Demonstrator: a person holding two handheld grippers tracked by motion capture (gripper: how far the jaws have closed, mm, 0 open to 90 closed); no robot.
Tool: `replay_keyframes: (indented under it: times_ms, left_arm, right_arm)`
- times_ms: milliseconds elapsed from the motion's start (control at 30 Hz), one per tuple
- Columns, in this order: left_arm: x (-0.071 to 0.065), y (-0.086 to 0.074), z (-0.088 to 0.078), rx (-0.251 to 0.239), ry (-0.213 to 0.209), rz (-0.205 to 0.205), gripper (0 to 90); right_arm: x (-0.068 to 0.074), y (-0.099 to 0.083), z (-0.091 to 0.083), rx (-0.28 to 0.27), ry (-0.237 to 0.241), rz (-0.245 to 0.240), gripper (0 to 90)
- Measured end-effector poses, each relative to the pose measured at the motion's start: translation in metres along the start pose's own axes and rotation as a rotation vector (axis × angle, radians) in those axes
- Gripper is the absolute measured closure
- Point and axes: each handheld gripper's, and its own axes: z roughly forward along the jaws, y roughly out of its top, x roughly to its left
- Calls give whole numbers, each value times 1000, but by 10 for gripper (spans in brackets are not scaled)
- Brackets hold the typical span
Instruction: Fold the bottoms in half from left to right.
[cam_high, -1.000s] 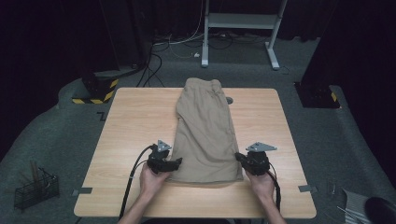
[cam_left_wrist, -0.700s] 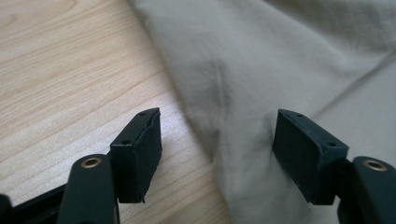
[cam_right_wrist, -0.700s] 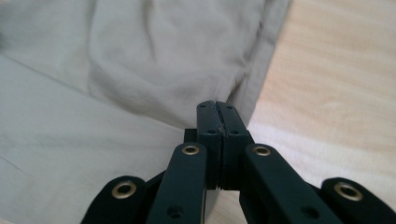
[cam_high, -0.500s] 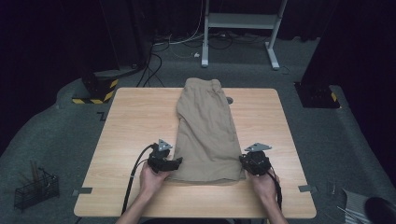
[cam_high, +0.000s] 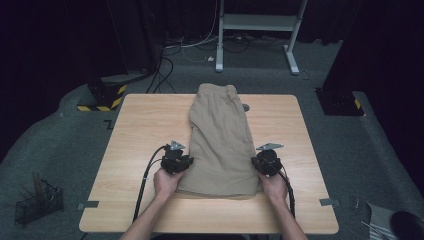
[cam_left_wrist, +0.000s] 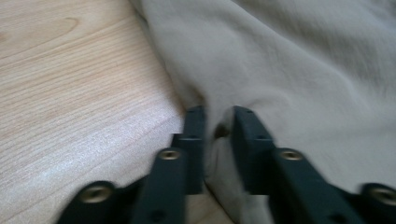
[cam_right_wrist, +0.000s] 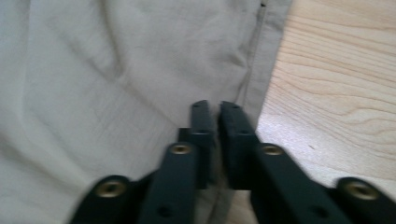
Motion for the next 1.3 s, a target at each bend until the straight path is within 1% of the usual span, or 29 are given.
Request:
replay_keyframes:
  times_ms: [33,67,167,200,233,300,333,367,400,433,467,500,567,600,667,733,800,867,900,933,967,1000,1033,1067,1133,1167,1233,1267,1300]
  left_arm:
    - [-1,0,-3,16,11,21,863]
    - [-1,0,-3,16,11,21,878]
    - [-1,-4,-9,36,-1,19,889]
    - [-3,-11,-16,41,-7,34,891]
    - [-3,-11,-16,41,-7,34,892]
    - [-7,-21,-26,41,-15,43,891]
    - [-11,-33,-37,40,-25,42,891]
    - [-11,-33,-37,40,-25,42,887]
    - [-13,-37,-42,43,-23,46,872]
    - [-16,-42,-49,47,-22,54,816]
    - [-16,-42,-49,47,-22,54,725]
    - [-14,-39,-50,50,-6,43,612]
    - [-9,-32,-46,35,1,12,485]
    - [-9,-32,-46,35,1,12,452]
    - [-4,-24,-40,11,1,-19,439]
    - [2,-17,-31,-12,-18,-59,439]
    - [5,-12,-23,-14,-18,-80,457]
    - [8,-9,-17,-26,-28,-90,538]
    - [12,-9,-14,-21,-45,-109,666]
    - [13,-10,-13,-13,-41,-103,711]
    - [13,-10,-13,-13,-41,-103,781]
    - [12,-11,-12,-1,-26,-88,859]
    - [11,-12,-13,1,-7,-58,859]
    - [10,-12,-14,9,0,-45,883]
    - [8,-13,-18,33,-11,-13,897]
    - [8,-13,-18,33,-11,-13,898]
    - [4,-16,-21,43,1,19,898]
    - [2,-18,-24,45,5,27,899]
    - [2,-21,-27,46,7,30,899]
  right_arm:
    - [-1,-2,-1,-3,5,4,896]
    - [-1,-2,-1,-3,5,4,896]
    - [1,-8,-6,-3,-10,-19,897]
    - [2,-11,-10,-3,-9,-27,897]
    - [2,-11,-10,-3,-9,-27,897]
    - [5,-18,-14,-7,9,-33,896]
    - [12,-25,-20,-5,29,-57,893]
    - [12,-25,-20,-5,29,-57,893]
    - [18,-31,-26,0,54,-67,871]
    - [22,-32,-29,-6,55,-87,830]
    - [22,-32,-29,-6,55,-87,830]
    - [28,-30,-33,-33,42,-122,752]
    - [29,-22,-31,-52,25,-125,673]
    - [28,-17,-29,-58,15,-114,647]
    - [26,-12,-25,-68,11,-97,633]
    - [21,-3,-15,-75,21,-51,627]
    - [17,3,-3,-67,17,-21,632]
    - [15,8,6,-53,23,-5,681]
    - [15,10,14,-34,22,-12,796]
    - [15,11,15,-28,22,-13,836]
    - [15,11,15,-28,22,-13,836]
    - [14,12,14,-33,3,-19,882]
    - [14,12,14,-33,3,-19,882]
    - [11,11,14,-38,-7,-19,884]
    - [3,9,12,-43,-7,7,885]
    - [2,8,12,-40,-3,4,884]
    - [3,7,11,-35,-5,0,884]
    - [9,4,9,-27,-3,-25,882]
    - [9,4,9,-27,-3,-25,882]
